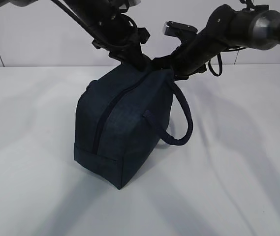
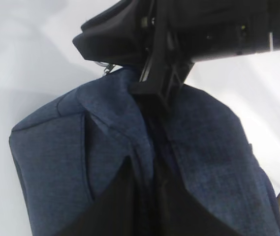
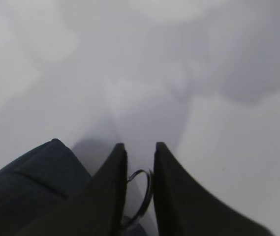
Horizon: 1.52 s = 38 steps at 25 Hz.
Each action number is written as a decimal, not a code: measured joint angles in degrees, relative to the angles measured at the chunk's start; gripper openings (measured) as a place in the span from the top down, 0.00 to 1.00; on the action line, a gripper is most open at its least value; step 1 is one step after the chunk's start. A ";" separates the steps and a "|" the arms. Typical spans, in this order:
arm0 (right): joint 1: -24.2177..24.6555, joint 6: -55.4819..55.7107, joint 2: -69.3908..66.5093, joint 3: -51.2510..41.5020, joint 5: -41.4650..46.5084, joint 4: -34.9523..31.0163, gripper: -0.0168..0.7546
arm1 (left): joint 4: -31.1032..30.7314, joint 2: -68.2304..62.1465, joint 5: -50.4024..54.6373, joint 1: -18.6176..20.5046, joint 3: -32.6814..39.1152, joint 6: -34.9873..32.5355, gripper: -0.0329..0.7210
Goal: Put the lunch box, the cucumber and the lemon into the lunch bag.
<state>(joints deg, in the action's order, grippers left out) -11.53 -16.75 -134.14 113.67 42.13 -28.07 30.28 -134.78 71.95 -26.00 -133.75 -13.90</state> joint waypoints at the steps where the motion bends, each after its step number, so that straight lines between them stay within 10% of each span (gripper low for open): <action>1: 0.00 0.00 -0.11 0.84 0.42 0.31 0.76 | 0.00 -0.11 -0.30 0.00 0.00 0.00 0.94; 8: 0.13 0.64 -0.23 9.79 6.84 3.14 0.47 | -3.17 -0.44 -0.52 0.49 -0.31 0.00 0.93; 15: 0.23 4.54 -0.10 19.13 17.62 13.27 0.46 | -5.50 -0.57 -0.62 1.69 -0.31 1.49 0.88; 24: 0.23 4.98 3.81 19.48 28.68 19.67 0.46 | -8.28 -0.57 -0.84 1.81 -0.31 6.66 0.32; 38: 0.23 6.46 21.15 7.83 29.57 19.90 0.46 | -15.88 13.98 -0.73 1.90 7.53 8.69 0.32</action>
<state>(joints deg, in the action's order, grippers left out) -11.30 -10.29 -112.99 121.50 71.70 -8.17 14.40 -120.80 71.22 -24.09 -126.22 -5.21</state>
